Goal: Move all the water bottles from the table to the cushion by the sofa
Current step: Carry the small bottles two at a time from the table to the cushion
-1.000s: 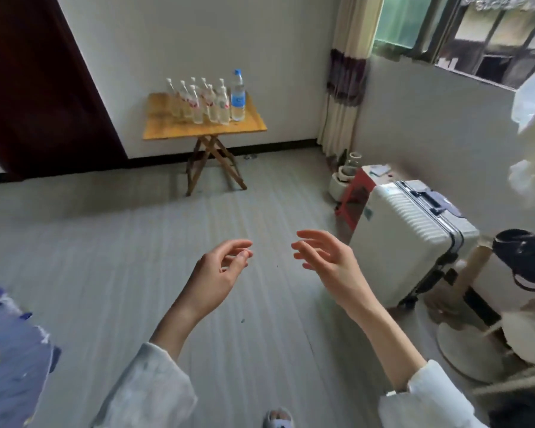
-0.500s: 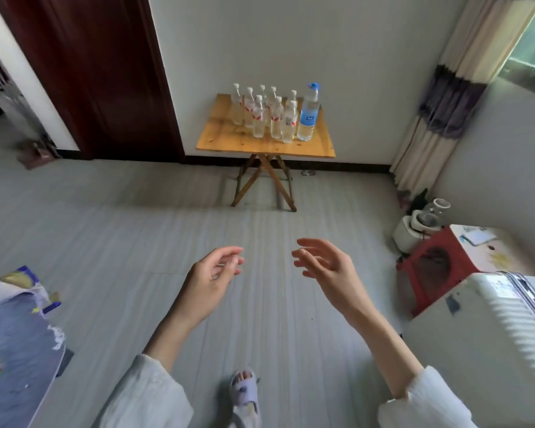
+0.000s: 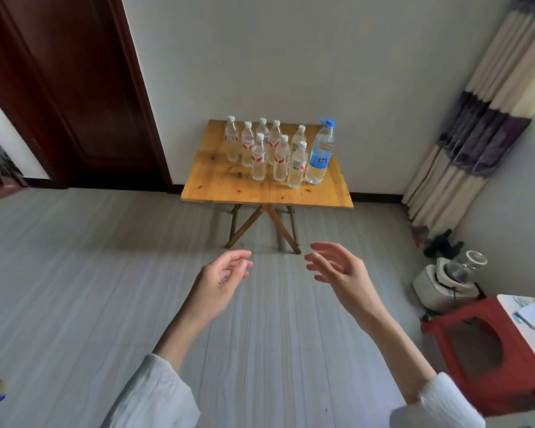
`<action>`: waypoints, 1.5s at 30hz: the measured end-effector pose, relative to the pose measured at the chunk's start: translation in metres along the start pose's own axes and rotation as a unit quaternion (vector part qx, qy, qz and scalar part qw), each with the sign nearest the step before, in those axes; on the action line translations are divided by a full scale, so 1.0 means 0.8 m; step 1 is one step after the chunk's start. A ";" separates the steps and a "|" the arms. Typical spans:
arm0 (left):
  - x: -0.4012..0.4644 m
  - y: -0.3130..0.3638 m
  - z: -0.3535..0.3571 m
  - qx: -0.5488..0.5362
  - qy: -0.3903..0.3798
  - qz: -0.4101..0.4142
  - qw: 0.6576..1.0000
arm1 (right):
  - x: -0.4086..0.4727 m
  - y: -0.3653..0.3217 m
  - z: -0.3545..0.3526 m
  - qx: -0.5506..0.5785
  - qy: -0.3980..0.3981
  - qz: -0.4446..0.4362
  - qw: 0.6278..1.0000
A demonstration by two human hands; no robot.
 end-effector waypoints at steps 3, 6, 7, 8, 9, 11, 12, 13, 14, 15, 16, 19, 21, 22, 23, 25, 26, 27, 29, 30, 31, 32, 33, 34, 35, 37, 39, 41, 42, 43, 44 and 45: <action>0.073 -0.009 -0.003 0.014 -0.008 -0.022 1.000 | 0.076 0.028 0.004 0.002 -0.002 0.014 1.000; 0.154 -0.013 -0.005 0.015 0.003 -0.031 0.999 | 0.159 0.058 0.005 0.002 -0.007 0.023 1.000; 0.183 -0.012 -0.005 0.016 0.007 -0.030 0.999 | 0.189 0.067 0.004 0.001 -0.011 0.022 1.000; 0.214 -0.011 -0.005 0.018 0.012 -0.030 0.999 | 0.221 0.076 0.003 0.002 -0.013 0.020 1.000; 0.246 -0.009 -0.005 0.021 0.019 -0.031 0.999 | 0.254 0.083 0.000 0.007 -0.013 0.019 1.000; 0.308 0.000 -0.006 0.023 0.031 -0.037 0.999 | 0.320 0.095 -0.007 0.015 -0.014 0.019 1.000; 0.339 0.005 -0.005 0.024 0.035 -0.042 0.998 | 0.352 0.100 -0.011 0.015 -0.017 0.018 1.000; 0.367 0.011 -0.004 0.025 0.036 -0.047 0.998 | 0.383 0.104 -0.014 0.013 -0.021 0.019 1.000; 0.394 0.017 -0.002 0.026 0.035 -0.051 0.998 | 0.412 0.107 -0.018 0.011 -0.023 0.019 0.999; 0.420 0.022 0.000 0.026 0.031 -0.054 0.998 | 0.440 0.111 -0.021 0.009 -0.024 0.019 1.000; 0.444 0.026 0.002 0.024 0.027 -0.057 0.998 | 0.467 0.115 -0.022 0.005 -0.024 0.019 1.000; 0.506 0.024 0.004 0.020 0.020 -0.071 0.997 | 0.532 0.131 -0.022 -0.016 -0.033 0.032 0.999; 0.545 0.015 0.002 0.025 0.020 -0.080 0.996 | 0.568 0.147 -0.019 -0.032 -0.046 0.037 0.998; 0.564 0.009 0.001 0.024 0.018 -0.086 0.996 | 0.585 0.156 -0.017 -0.042 -0.050 0.040 0.997; 0.584 0.004 0.000 0.023 0.015 -0.090 0.996 | 0.602 0.164 -0.016 -0.053 -0.049 0.043 0.996; 0.628 -0.005 -0.003 0.026 0.008 -0.094 0.995 | 0.637 0.181 -0.011 -0.071 -0.040 0.050 0.995; 0.651 -0.008 -0.005 0.030 0.007 -0.094 0.995 | 0.655 0.189 -0.008 -0.080 -0.034 0.053 0.995; 0.675 -0.012 -0.006 0.034 0.008 -0.093 0.995 | 0.674 0.197 -0.004 -0.090 -0.029 0.055 0.994; 0.725 -0.018 -0.010 0.040 0.015 -0.090 0.995 | 0.711 0.210 0.006 -0.116 -0.019 0.055 0.992; 0.749 -0.022 -0.012 0.041 0.019 -0.089 0.995 | 0.730 0.217 0.012 -0.128 -0.010 0.055 0.990; 0.773 -0.025 -0.014 0.041 0.020 -0.089 0.995 | 0.748 0.222 0.017 -0.135 0.005 0.056 0.989; 0.797 -0.028 -0.015 0.042 0.016 -0.087 0.995 | 0.766 0.227 0.022 -0.139 0.027 0.057 0.988; 0.820 -0.032 -0.016 0.045 0.009 -0.087 0.995 | 0.784 0.231 0.027 -0.141 0.053 0.060 0.987; 0.840 -0.035 -0.018 0.052 0.000 -0.088 0.995 | 0.799 0.236 0.032 -0.144 0.076 0.066 0.984; 0.859 -0.039 -0.019 0.062 -0.009 -0.088 0.994 | 0.813 0.241 0.037 -0.151 0.093 0.074 0.981; 0.890 -0.044 -0.020 0.087 -0.026 -0.072 0.993 | 0.835 0.255 0.047 -0.176 0.103 0.092 0.975; 0.917 -0.048 -0.019 0.113 -0.035 -0.049 0.992 | 0.853 0.268 0.054 -0.220 0.100 0.109 0.964; 0.938 -0.051 -0.015 0.132 -0.053 -0.030 0.989 | 0.868 0.278 0.059 -0.258 0.096 0.128 0.953; 0.945 -0.053 -0.013 0.140 -0.066 -0.020 0.988 | 0.873 0.283 0.060 -0.273 0.091 0.138 0.948; 0.952 -0.056 -0.011 0.145 -0.079 -0.015 0.986 | 0.877 0.287 0.062 -0.288 0.086 0.147 0.942; 0.958 -0.059 -0.010 0.146 -0.089 -0.014 0.985 | 0.879 0.290 0.064 -0.300 0.083 0.153 0.938; 0.962 -0.062 -0.010 0.144 -0.097 -0.015 0.985 | 0.881 0.293 0.066 -0.308 0.082 0.155 0.935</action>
Point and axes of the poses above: each hand's wrist, its own x-axis towards the middle knuckle, its own z-axis out of the palm, y = z × x, the point moved 2 cm from there along x, towards the middle knuckle, and after that the axes turned 8 degrees about -z, right-handed, at the moved point
